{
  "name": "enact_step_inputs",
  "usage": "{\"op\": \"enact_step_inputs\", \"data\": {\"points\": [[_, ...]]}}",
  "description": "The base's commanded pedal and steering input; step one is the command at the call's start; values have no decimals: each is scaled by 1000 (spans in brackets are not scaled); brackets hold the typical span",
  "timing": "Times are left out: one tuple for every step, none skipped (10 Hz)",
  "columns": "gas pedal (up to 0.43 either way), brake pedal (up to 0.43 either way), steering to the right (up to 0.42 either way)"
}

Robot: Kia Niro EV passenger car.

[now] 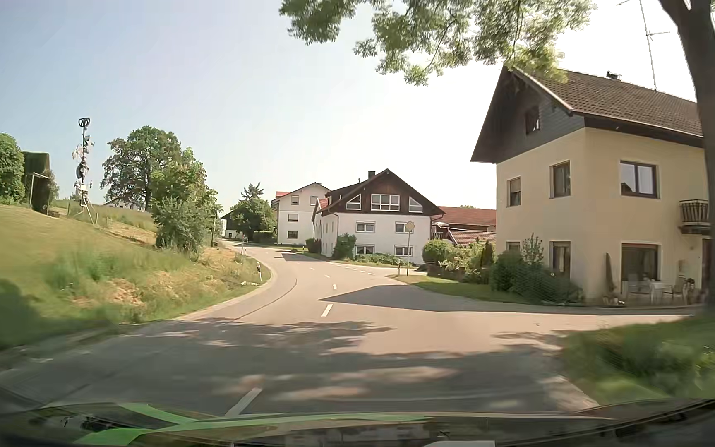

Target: Follow the waypoints while adhering to traffic rules and regulations

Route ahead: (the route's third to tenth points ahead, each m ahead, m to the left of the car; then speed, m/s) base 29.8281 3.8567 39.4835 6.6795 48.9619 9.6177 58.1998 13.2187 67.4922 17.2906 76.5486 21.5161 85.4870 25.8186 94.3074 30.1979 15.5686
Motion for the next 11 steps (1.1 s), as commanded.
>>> {"op": "enact_step_inputs", "data": {"points": [[79, 0, -17], [87, 0, -19], [87, 0, -22], [87, 0, -27], [87, 0, -34], [87, 0, -39], [87, 0, -40], [87, 0, -40], [87, 0, -40], [98, 0, -42], [110, 0, -44]]}}
